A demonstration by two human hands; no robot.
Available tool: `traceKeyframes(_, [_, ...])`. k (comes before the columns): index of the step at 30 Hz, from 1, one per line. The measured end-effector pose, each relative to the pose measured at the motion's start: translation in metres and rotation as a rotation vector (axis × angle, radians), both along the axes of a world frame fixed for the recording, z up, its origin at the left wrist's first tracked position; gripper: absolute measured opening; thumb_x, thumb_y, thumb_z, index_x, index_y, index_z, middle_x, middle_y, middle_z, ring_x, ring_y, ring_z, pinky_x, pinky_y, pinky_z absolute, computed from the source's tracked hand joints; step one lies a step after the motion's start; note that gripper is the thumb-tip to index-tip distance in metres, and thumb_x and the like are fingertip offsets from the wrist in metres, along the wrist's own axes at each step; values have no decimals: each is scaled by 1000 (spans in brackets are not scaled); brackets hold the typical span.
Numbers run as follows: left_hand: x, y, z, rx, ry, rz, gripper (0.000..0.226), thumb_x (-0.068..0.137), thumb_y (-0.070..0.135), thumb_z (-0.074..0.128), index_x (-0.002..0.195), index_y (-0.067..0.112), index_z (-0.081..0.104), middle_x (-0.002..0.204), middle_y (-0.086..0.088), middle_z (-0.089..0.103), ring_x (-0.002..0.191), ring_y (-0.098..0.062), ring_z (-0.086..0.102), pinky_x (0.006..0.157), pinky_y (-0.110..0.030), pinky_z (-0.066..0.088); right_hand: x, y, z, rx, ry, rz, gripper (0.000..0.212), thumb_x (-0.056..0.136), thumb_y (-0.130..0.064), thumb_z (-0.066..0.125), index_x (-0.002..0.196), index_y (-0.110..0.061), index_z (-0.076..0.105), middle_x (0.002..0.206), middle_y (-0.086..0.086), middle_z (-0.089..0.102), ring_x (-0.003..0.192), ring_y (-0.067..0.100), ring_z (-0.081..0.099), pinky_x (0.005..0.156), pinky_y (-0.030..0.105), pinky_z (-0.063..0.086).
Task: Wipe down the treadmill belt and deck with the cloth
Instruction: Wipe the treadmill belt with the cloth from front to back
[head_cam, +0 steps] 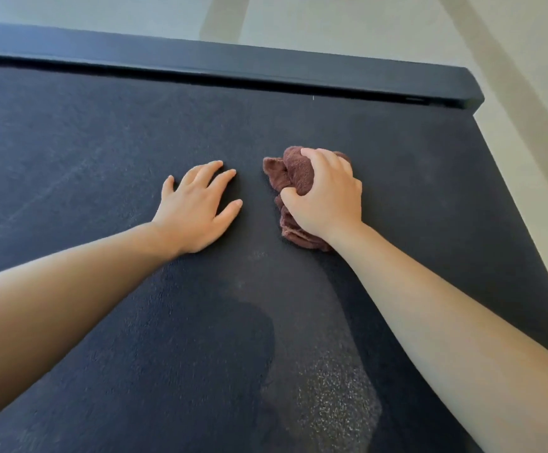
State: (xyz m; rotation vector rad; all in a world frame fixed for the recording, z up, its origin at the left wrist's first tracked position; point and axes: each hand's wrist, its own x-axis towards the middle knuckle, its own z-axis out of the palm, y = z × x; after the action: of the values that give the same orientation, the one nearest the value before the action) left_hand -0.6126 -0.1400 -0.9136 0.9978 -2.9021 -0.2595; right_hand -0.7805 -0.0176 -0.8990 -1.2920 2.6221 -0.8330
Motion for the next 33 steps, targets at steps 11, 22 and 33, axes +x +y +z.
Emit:
traceKeyframes(11, [-60, -84, -6, -16, 52, -21, 60, 91, 50, 36, 144, 23, 29, 152, 2, 26, 140, -21, 19, 111, -56, 14, -39, -63, -6, -31, 4, 45, 60, 79, -39, 60, 135, -25, 47, 142, -5, 44, 134, 18, 33, 106, 43, 28])
traceKeyframes(22, [-61, -86, -9, -21, 163, -2, 73, 77, 62, 25, 140, 27, 36, 147, 8, 32, 137, -16, 24, 113, -51, 10, -82, -137, -7, -68, 12, 8, 55, 77, -40, 59, 130, -26, 51, 134, -7, 50, 129, 19, 38, 100, 41, 32])
traceKeyframes(33, [-61, -84, -8, -23, 155, -7, 67, 80, 57, 34, 140, 28, 36, 148, 7, 32, 138, -16, 23, 113, -51, 11, -86, -149, 0, -10, 30, 143, 59, 79, -40, 58, 135, -27, 46, 140, -7, 46, 131, 19, 35, 103, 40, 31])
